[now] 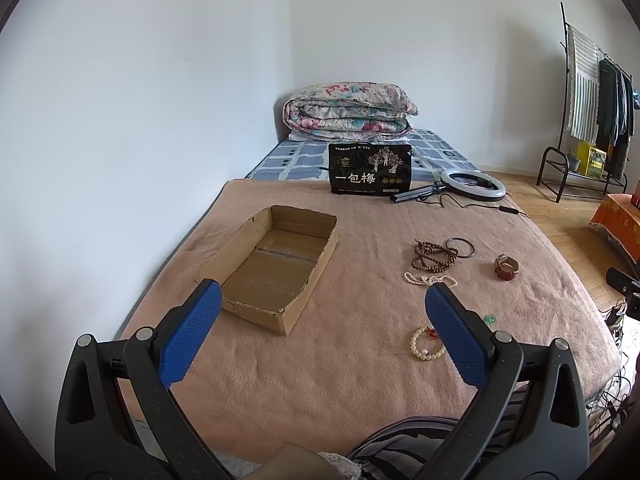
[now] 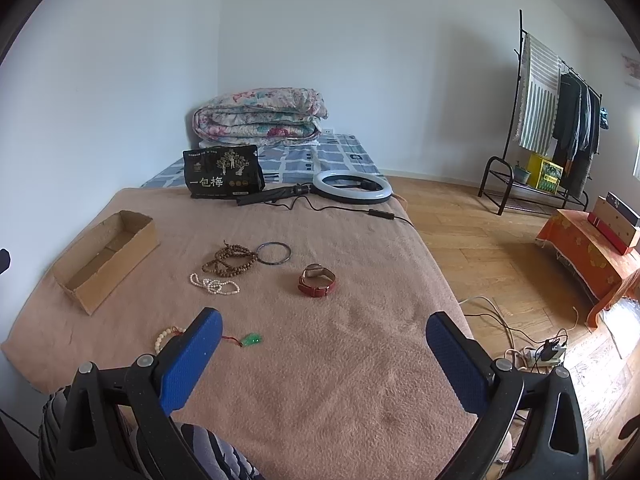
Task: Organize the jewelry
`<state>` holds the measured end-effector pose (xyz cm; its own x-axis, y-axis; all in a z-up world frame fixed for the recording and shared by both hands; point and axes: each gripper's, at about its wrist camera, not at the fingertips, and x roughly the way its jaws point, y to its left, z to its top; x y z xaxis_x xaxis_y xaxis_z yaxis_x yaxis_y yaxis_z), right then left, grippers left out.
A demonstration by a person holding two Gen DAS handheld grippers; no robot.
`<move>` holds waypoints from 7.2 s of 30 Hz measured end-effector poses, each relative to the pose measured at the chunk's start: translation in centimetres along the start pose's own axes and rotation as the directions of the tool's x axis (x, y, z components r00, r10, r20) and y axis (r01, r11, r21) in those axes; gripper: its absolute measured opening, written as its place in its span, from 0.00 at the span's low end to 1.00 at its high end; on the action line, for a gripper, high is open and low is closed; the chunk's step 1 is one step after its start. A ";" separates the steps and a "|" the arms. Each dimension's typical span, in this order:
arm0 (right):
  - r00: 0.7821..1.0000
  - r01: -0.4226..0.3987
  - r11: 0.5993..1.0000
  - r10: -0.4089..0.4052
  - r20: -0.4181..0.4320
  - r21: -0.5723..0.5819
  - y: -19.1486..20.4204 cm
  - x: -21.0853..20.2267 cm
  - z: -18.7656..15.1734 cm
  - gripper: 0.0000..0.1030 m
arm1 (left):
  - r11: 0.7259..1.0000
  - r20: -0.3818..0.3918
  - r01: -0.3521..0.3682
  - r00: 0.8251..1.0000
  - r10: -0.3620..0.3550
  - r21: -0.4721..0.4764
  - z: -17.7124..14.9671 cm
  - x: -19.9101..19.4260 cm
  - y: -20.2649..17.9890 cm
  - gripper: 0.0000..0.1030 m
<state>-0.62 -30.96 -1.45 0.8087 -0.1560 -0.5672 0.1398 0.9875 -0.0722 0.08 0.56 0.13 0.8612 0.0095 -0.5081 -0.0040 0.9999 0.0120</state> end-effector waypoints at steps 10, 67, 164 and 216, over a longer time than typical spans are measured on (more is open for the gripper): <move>1.000 -0.001 1.000 0.001 -0.003 0.002 0.0 0.1 -0.2 1.00 | 1.000 0.001 -0.001 1.000 0.001 0.007 0.0 -0.1 -0.3 1.00; 0.999 0.010 1.000 -0.009 -0.040 0.017 -0.2 1.1 -0.5 1.00 | 1.000 -0.022 0.014 1.000 -0.014 0.013 -0.2 0.0 -1.6 1.00; 0.852 -0.133 0.985 0.172 -0.494 0.113 -3.3 33.7 2.9 0.07 | 0.947 -0.552 0.320 0.785 -0.282 -0.029 4.2 38.3 -14.8 0.04; 0.874 -0.442 0.879 0.378 -0.305 -0.177 24.2 21.2 13.9 0.07 | 0.972 -0.277 0.134 0.943 -0.186 -0.194 8.6 20.1 11.7 0.04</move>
<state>27.90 -10.62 -3.79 0.5857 0.2430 -0.7732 -0.3356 0.9411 0.0416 21.75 12.40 -2.54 0.6719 -0.1744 -0.7198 0.0133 0.9746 -0.2237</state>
